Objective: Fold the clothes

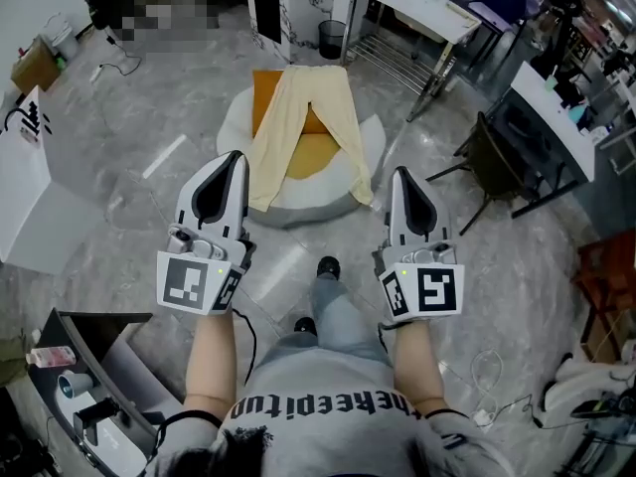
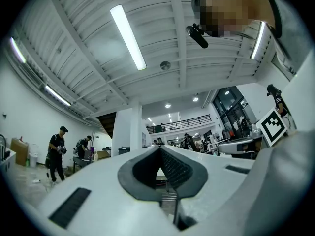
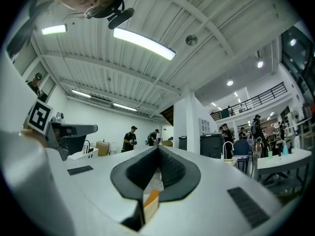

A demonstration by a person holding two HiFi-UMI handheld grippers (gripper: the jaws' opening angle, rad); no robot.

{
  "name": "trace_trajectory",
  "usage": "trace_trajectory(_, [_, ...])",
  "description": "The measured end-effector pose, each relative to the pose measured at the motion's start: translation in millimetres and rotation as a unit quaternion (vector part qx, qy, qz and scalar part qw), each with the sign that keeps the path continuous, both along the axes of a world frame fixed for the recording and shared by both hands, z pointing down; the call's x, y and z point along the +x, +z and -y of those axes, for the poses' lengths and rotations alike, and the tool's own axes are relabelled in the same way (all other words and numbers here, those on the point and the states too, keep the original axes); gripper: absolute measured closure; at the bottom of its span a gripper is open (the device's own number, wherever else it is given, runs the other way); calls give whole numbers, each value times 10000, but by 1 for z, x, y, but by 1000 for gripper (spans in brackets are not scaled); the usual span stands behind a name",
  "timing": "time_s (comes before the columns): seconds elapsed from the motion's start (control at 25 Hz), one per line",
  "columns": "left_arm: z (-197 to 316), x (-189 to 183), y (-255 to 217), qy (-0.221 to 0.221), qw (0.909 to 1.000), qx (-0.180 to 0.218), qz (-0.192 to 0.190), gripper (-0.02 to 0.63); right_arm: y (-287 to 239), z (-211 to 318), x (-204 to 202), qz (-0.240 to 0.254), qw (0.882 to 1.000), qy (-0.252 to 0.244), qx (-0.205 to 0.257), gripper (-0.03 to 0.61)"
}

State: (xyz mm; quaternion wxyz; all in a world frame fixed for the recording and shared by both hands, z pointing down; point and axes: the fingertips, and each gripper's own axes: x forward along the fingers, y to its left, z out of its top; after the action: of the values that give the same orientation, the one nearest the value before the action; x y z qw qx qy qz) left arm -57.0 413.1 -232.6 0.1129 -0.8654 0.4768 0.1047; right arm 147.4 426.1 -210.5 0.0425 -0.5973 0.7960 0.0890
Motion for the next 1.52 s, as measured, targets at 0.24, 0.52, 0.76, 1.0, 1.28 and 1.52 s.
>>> trace_trajectory(0.24, [56,-2,1,-40,10000,44,15,611,2,63,-8,7,9999,-114,55,577])
trace_trajectory(0.52, [148,7,-10,-77,9999,123,29,611,-6,161,-4,56,9996,-253,106,577])
trace_trajectory(0.76, [225,20,-18,-43,9999,148,-43,611,-11,239,12,62,9996,-247,111,577])
trace_trajectory(1.0, [290,40,-14,-83,9999,138,-49,611,-9,300,34,55,9996,-236,112,577])
trace_trajectory(1.28, [334,57,-9,69,9998,79,-170,611,-5,344,49,64,9997,-210,50,577])
trace_trajectory(1.52, [376,67,-1,175,9997,-66,-182,611,4,382,56,115,9998,-150,-96,577])
